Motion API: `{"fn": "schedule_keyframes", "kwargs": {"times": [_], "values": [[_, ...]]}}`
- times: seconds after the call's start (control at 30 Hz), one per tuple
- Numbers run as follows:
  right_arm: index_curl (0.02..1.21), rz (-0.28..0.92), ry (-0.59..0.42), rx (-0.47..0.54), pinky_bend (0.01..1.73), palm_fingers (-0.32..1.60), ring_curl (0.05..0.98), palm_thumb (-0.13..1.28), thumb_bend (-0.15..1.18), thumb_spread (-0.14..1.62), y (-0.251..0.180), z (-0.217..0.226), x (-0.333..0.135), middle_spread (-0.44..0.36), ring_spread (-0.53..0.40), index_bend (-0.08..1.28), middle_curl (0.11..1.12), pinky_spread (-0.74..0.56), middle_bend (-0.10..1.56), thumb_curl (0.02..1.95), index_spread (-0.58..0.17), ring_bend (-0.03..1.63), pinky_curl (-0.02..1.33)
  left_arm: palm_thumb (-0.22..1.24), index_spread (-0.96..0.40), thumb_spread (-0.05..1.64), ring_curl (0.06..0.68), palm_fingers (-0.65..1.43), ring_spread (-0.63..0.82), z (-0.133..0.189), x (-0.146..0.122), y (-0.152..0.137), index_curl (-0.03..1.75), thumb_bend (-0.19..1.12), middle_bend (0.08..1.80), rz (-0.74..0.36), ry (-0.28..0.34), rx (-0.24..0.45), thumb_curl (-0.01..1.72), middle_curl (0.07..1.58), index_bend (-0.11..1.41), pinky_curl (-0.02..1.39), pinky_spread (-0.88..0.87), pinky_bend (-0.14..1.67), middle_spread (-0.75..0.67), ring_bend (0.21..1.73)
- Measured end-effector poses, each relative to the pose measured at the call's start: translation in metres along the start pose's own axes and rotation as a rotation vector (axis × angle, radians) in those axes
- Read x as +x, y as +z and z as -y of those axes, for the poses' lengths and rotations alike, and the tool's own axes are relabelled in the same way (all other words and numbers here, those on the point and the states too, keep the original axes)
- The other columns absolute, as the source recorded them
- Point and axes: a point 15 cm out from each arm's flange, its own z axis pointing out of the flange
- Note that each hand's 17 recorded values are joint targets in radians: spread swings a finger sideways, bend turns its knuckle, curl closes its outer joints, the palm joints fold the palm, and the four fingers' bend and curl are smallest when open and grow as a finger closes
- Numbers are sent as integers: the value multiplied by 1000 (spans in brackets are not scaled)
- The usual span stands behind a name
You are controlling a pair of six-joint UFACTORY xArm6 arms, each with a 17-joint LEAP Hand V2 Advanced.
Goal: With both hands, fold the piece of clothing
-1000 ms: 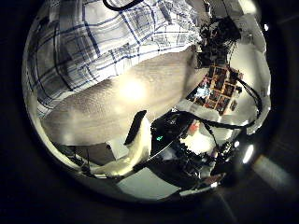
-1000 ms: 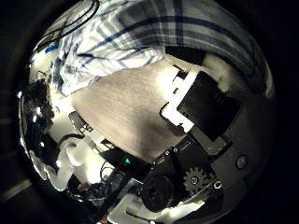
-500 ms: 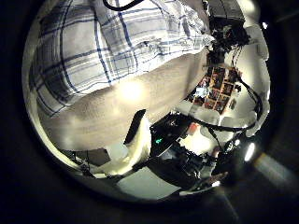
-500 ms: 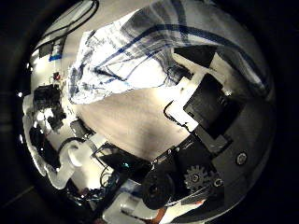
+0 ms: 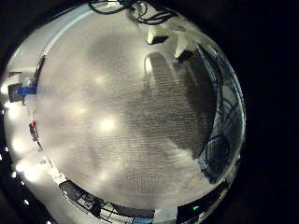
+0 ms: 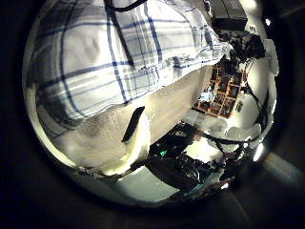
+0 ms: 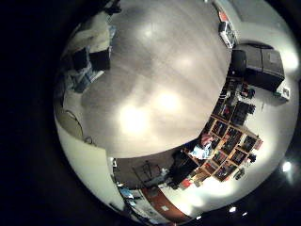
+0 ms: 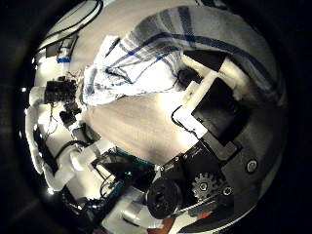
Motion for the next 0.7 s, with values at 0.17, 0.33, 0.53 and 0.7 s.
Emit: {"fn": "schedule_keyframes", "kwargs": {"times": [0.17,0.33,0.53,0.7], "values": [[943,-98,-78,51,1362,1045,690,986,-11,1174,-31,2,-14,-187,-207,1027,914,-208,1202,672,-309,1393,683,323,31,1148,220,117,370,-12,-14,-18,390,-19,173,-17,-13,8,289,286,188,345,387,347,253,640],[949,-182,-220,99,1348,1053,693,973,-13,1165,-59,15,-70,-189,-213,1017,922,-215,1186,674,-309,1389,699,323,29,1149,220,119,368,-27,-31,-37,391,-19,173,-43,-33,29,288,284,186,343,383,345,253,643],[955,-350,-368,206,1320,1062,693,959,-15,1151,-110,41,-141,-191,-218,1000,936,-226,1170,673,-308,1380,714,322,28,1148,219,130,365,-57,-61,-59,393,-20,179,-79,-83,68,287,286,185,340,381,340,244,640],[956,-395,-487,247,1308,1073,692,948,-12,1146,-133,68,-217,-193,-219,993,945,-236,1155,673,-307,1376,723,321,22,1146,219,146,352,-76,-80,-68,392,-19,180,-91,-120,89,287,291,185,339,372,333,228,646]]}}
